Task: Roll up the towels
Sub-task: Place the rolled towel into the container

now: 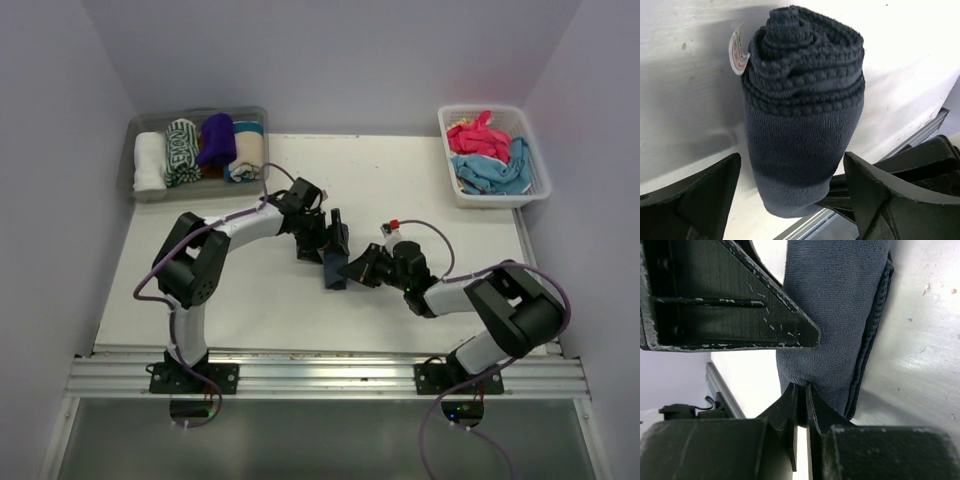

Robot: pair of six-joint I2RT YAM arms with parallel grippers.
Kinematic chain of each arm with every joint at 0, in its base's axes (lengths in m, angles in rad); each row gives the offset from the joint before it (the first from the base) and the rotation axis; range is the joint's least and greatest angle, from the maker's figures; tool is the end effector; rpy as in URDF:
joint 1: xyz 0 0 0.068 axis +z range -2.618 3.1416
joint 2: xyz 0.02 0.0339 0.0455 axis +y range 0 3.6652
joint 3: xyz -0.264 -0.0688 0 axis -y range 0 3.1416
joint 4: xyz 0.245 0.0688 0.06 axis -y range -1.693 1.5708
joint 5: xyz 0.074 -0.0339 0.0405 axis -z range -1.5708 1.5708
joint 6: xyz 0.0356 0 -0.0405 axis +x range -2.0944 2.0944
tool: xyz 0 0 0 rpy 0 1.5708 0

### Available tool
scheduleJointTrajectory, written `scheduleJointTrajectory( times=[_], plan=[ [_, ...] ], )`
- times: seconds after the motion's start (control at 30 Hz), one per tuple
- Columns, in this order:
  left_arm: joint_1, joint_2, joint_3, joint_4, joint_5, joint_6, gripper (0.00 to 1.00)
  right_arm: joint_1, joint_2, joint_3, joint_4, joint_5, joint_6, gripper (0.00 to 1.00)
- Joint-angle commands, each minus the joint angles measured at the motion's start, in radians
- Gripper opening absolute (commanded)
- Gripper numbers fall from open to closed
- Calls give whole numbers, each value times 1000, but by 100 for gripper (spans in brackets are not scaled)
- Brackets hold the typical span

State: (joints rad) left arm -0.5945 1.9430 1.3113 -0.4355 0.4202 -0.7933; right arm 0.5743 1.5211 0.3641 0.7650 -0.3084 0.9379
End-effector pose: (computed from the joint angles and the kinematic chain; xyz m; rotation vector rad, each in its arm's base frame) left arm 0.3237 -0.2364 0.1699 -0.1281 2.8717 -0.9428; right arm 0.2125 0.1504 0.1357 0.1703 2.1725 1.2395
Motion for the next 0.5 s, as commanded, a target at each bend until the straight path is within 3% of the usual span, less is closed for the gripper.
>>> scheduleJointTrajectory(
  times=[0.0, 0.13, 0.4, 0.43, 0.47],
  plan=[
    [-17, 39, 63, -14, 8, 20, 86, -28, 66, -30, 146, -87, 61, 0],
    [-28, 62, 72, -14, -11, -4, 80, -40, 134, -42, 230, -135, 82, 0],
    [-42, 83, 120, -48, -67, -18, 54, -50, 186, -54, 301, -155, 104, 1],
    [-41, 83, 127, -54, -81, -20, 50, -50, 174, -54, 300, -153, 104, 6],
    [-41, 82, 134, -60, -90, -20, 43, -50, 166, -56, 293, -150, 102, 19]
  ],
)
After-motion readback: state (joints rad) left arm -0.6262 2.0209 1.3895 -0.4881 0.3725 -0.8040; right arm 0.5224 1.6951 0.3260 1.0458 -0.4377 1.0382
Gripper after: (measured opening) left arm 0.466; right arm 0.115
